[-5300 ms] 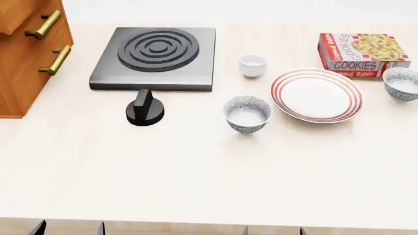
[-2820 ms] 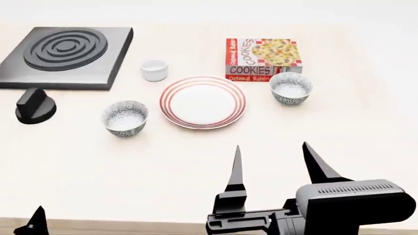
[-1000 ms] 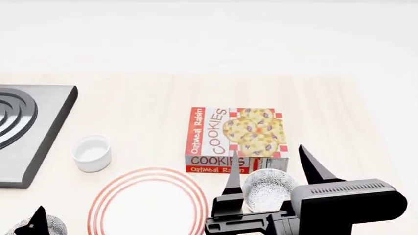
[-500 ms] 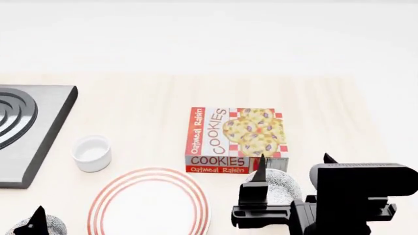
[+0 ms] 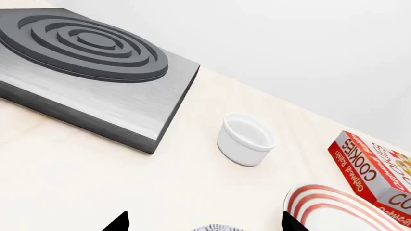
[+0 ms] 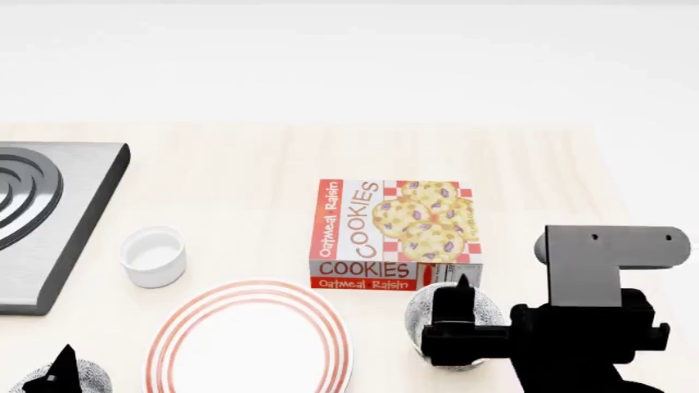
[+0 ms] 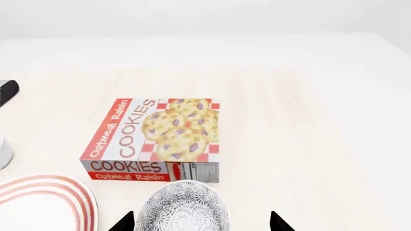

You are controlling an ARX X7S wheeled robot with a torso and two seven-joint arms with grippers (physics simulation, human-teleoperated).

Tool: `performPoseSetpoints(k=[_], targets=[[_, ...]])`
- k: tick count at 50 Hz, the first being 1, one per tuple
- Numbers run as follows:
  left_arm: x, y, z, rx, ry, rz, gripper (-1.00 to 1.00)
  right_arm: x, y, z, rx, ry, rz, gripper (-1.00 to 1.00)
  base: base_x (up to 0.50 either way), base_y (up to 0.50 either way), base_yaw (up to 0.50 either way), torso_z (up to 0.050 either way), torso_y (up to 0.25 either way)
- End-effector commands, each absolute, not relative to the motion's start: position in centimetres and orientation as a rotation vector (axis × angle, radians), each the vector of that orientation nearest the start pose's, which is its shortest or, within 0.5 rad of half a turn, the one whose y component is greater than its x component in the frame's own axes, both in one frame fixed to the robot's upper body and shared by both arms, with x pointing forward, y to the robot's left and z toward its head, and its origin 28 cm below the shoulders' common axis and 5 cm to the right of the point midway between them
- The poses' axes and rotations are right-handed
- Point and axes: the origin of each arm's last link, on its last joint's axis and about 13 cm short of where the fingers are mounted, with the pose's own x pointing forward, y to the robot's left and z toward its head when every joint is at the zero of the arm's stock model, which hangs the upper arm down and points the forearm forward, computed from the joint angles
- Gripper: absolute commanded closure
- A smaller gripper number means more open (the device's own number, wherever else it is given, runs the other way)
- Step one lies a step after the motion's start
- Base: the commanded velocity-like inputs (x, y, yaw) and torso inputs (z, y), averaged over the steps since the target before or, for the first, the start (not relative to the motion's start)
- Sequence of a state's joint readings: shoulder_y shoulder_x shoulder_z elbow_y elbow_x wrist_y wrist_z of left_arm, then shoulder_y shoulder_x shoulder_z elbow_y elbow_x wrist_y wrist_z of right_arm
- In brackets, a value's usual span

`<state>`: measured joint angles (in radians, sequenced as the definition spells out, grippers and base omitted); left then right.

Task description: Pick the akita bowl next to the plate and place it on the plate.

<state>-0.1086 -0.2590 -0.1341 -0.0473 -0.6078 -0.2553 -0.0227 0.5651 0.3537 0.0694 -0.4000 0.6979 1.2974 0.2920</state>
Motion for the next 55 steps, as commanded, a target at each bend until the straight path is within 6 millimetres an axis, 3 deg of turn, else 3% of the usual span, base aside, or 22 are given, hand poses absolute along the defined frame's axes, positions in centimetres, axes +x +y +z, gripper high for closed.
performPoseSetpoints(k=[1, 29, 55], targets=[[23.0, 28.4, 2.8, -0.368, 0.134, 0.099, -1.00, 28.1, -15.3, 17.1, 0.060, 0.478, 0.097, -1.00, 0.00, 0.00, 0.00, 0.000, 0.000], [23.1, 28.4, 2.8, -0.373, 0.136, 0.101, -1.00, 33.1, -16.9, 16.3, 0.124, 0.668, 0.108, -1.00, 0.00, 0.00, 0.00, 0.000, 0.000], [23.1, 28.4, 2.8, -0.374, 0.136, 0.101, -1.00, 34.5, -18.0, 14.1, 0.219, 0.728, 0.058, -1.00, 0.00, 0.00, 0.00, 0.000, 0.000]])
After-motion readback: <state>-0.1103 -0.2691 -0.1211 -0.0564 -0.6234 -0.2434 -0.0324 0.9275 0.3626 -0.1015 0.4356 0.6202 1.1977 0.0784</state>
